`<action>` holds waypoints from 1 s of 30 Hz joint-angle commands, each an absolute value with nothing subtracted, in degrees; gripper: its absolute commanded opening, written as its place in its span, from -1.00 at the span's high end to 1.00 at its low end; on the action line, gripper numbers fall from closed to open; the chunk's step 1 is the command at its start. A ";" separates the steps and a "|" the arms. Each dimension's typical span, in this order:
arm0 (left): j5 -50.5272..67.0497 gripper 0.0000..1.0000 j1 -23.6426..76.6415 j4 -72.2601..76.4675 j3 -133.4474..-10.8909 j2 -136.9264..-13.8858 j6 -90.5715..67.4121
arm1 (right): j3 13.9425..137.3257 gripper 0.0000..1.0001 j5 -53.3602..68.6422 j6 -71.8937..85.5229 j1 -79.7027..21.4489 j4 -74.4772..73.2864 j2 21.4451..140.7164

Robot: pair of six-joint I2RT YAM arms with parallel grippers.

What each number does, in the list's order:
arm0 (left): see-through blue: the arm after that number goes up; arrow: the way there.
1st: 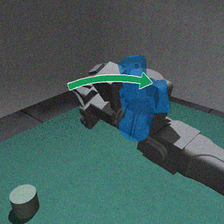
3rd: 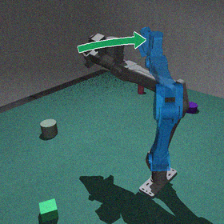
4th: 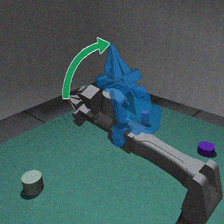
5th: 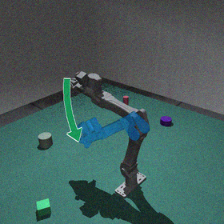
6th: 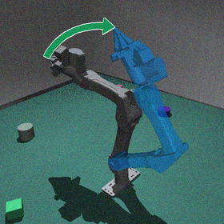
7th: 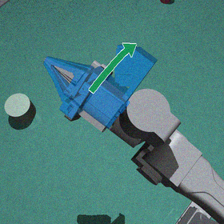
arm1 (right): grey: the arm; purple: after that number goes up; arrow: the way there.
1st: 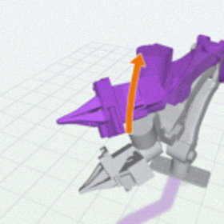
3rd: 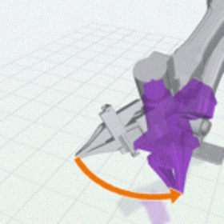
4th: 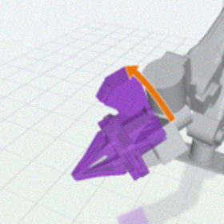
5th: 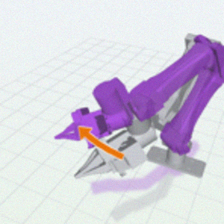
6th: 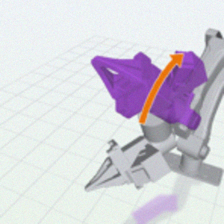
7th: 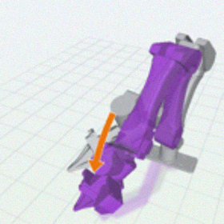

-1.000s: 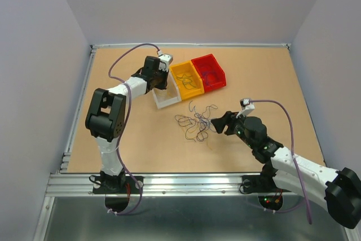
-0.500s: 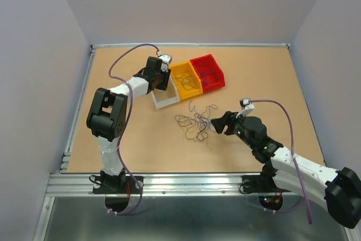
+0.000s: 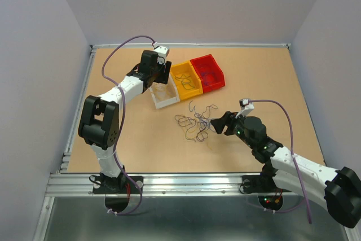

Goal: Untangle the cables

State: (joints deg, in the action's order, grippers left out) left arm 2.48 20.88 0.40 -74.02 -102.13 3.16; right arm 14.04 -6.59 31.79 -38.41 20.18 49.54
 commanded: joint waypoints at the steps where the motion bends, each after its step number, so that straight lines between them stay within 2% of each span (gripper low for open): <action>1: 0.97 -0.40 20.92 0.35 -75.32 -99.85 4.22 | 14.24 -0.39 -6.24 31.90 -38.85 23.29 49.31; 10: 0.70 -0.36 20.92 0.44 -72.69 -94.58 7.90 | 14.15 -0.39 -6.15 31.99 -38.85 23.38 49.39; 12: 2.02 -0.52 20.92 0.09 -71.29 -91.95 9.14 | 14.50 -0.40 -6.06 31.82 -38.93 23.20 49.92; 13: 3.33 -0.77 20.92 0.09 -70.41 -90.80 10.88 | 14.59 -0.45 -5.98 31.82 -38.94 23.12 50.18; 18: 6.94 -0.87 20.92 -3.24 -66.19 -83.95 17.83 | 15.38 -0.49 -5.80 31.55 -38.85 23.03 51.76; 22: 7.56 -0.78 20.74 -10.09 -65.13 -78.33 27.84 | 16.00 -0.49 -5.36 31.38 -38.94 23.03 52.56; 27: 10.37 -0.66 20.83 -22.84 -67.58 -77.78 40.77 | 16.61 -0.50 -5.27 31.38 -38.85 23.03 52.73; 30: 10.89 -0.50 20.83 -26.00 -68.11 -78.92 43.41 | 16.61 -0.50 -5.36 31.46 -38.93 23.03 52.56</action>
